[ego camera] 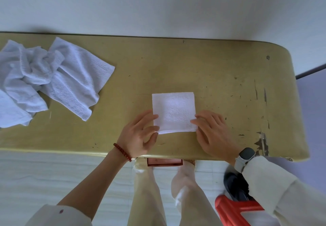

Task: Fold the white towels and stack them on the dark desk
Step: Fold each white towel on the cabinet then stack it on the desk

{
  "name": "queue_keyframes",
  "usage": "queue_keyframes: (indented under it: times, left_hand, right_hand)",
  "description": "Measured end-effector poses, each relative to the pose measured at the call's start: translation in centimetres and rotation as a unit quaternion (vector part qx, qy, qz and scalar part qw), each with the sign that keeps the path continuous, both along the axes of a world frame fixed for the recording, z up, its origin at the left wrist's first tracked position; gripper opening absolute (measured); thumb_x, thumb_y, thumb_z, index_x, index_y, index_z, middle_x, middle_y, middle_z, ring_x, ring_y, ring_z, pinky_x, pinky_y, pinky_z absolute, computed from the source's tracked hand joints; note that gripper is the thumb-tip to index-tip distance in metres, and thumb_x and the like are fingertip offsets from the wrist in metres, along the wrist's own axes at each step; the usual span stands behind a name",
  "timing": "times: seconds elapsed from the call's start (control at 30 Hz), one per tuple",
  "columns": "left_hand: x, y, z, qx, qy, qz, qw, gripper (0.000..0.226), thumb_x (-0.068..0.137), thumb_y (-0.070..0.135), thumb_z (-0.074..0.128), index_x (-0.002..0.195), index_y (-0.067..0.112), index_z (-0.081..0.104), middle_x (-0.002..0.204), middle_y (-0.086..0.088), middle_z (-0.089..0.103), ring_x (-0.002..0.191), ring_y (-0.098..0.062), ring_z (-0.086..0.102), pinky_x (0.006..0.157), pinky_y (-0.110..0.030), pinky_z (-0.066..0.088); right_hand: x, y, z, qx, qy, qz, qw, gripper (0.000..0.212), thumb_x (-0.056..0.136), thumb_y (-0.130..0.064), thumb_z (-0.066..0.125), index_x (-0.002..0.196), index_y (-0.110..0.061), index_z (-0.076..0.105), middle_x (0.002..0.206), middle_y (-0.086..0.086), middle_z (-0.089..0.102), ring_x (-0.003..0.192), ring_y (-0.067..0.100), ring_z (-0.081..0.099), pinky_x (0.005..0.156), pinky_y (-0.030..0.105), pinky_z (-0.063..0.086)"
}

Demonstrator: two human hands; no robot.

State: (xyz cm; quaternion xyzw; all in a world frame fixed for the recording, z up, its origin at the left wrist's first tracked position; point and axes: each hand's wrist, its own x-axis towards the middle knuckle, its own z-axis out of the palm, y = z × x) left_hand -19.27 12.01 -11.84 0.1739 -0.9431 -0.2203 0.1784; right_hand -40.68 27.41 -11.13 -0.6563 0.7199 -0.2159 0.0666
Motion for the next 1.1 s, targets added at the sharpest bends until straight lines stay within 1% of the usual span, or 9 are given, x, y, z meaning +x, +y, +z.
queue_keyframes:
  times: [0.13, 0.3, 0.47, 0.6, 0.7, 0.8, 0.93, 1.03, 1.1]
  left_hand:
    - [-2.5, 0.3, -0.3, -0.055, 0.014, 0.086, 0.995, 0.021, 0.084, 0.01, 0.048, 0.094, 0.01, 0.067, 0.112, -0.008, 0.065, 0.115, -0.023, 0.052, 0.087, -0.039, 0.045]
    - [-6.0, 0.1, -0.7, -0.089, -0.196, 0.136, 0.967, 0.046, 0.088, 0.023, 0.033, 0.128, 0.004, 0.047, 0.135, -0.01, 0.051, 0.125, -0.024, 0.048, 0.097, -0.053, 0.038]
    - [-5.8, -0.3, -1.7, -0.088, -0.276, 0.092, 0.953, 0.057, 0.092, 0.037, 0.024, 0.134, 0.003, 0.042, 0.139, -0.012, 0.045, 0.127, -0.026, 0.045, 0.095, -0.065, 0.031]
    - [-5.6, -1.4, -1.4, -0.13, -0.27, 0.067, 0.952, 0.056, 0.095, 0.042, 0.021, 0.131, 0.009, 0.047, 0.137, -0.009, 0.049, 0.128, -0.025, 0.045, 0.097, -0.065, 0.028]
    - [-4.8, -2.3, -1.2, -0.181, -0.131, 0.027, 0.974, 0.027, 0.084, 0.02, 0.051, 0.105, 0.014, 0.065, 0.115, -0.005, 0.064, 0.119, -0.025, 0.05, 0.101, -0.057, 0.031]
    - [-3.7, -1.8, -0.7, -0.204, -0.049, -0.008, 0.978, 0.023, 0.063, 0.004, 0.062, 0.082, 0.016, 0.069, 0.089, 0.002, 0.068, 0.098, -0.019, 0.049, 0.096, -0.047, 0.032]
    - [-3.4, -1.9, 0.1, -0.208, -0.131, 0.046, 0.968, 0.018, 0.076, 0.019, 0.052, 0.083, 0.019, 0.069, 0.096, 0.007, 0.069, 0.103, -0.021, 0.054, 0.096, -0.048, 0.029]
    - [-4.6, -2.6, 1.2, -0.177, -0.216, 0.125, 0.952, 0.034, 0.086, 0.03, 0.037, 0.085, 0.019, 0.07, 0.103, 0.005, 0.069, 0.111, -0.027, 0.057, 0.099, -0.052, 0.021]
    - [-5.0, -2.3, 1.3, -0.143, -0.254, 0.13, 0.948, 0.04, 0.085, 0.036, 0.034, 0.093, 0.017, 0.069, 0.111, 0.001, 0.067, 0.116, -0.029, 0.054, 0.1, -0.055, 0.017]
  right_hand:
    - [1.7, -3.5, 0.3, 0.022, 0.058, -0.048, 0.997, 0.035, 0.09, -0.014, 0.035, 0.119, -0.008, 0.053, 0.128, 0.011, 0.055, 0.124, 0.026, 0.046, 0.103, 0.047, 0.034]
    - [2.0, -6.9, -0.9, 0.18, 0.139, -0.049, 0.973, 0.052, 0.09, -0.031, 0.029, 0.13, -0.005, 0.048, 0.138, 0.013, 0.047, 0.129, 0.029, 0.043, 0.102, 0.057, 0.033]
    - [0.9, -6.9, -2.1, 0.218, 0.147, -0.035, 0.964, 0.058, 0.091, -0.042, 0.025, 0.135, -0.009, 0.042, 0.143, 0.01, 0.042, 0.131, 0.03, 0.04, 0.099, 0.062, 0.031]
    - [0.0, -7.1, -1.7, 0.185, 0.142, -0.022, 0.972, 0.054, 0.091, -0.038, 0.026, 0.133, -0.009, 0.044, 0.14, 0.009, 0.046, 0.128, 0.026, 0.045, 0.097, 0.061, 0.034]
    - [-1.0, -6.9, -0.9, 0.153, 0.137, -0.035, 0.978, 0.047, 0.088, -0.03, 0.029, 0.121, -0.009, 0.056, 0.127, 0.007, 0.057, 0.114, 0.024, 0.056, 0.089, 0.048, 0.044]
    - [-1.2, -6.0, -0.1, 0.136, 0.163, -0.074, 0.974, 0.044, 0.083, -0.027, 0.031, 0.105, -0.007, 0.062, 0.103, 0.007, 0.061, 0.088, 0.025, 0.061, 0.072, 0.036, 0.047]
    - [-0.3, -4.1, 1.1, 0.152, 0.143, -0.05, 0.977, 0.04, 0.085, -0.029, 0.03, 0.084, -0.01, 0.065, 0.073, 0.004, 0.059, 0.06, 0.02, 0.052, 0.057, 0.031, 0.043]
    - [0.7, -2.7, 1.6, 0.208, 0.012, 0.033, 0.977, 0.041, 0.092, -0.03, 0.029, 0.084, -0.01, 0.063, 0.068, 0.003, 0.058, 0.058, 0.02, 0.052, 0.058, 0.035, 0.048]
    - [1.5, -2.4, 1.8, 0.232, -0.05, 0.02, 0.971, 0.04, 0.095, -0.03, 0.032, 0.084, -0.007, 0.063, 0.07, 0.005, 0.059, 0.061, 0.02, 0.053, 0.061, 0.035, 0.047]
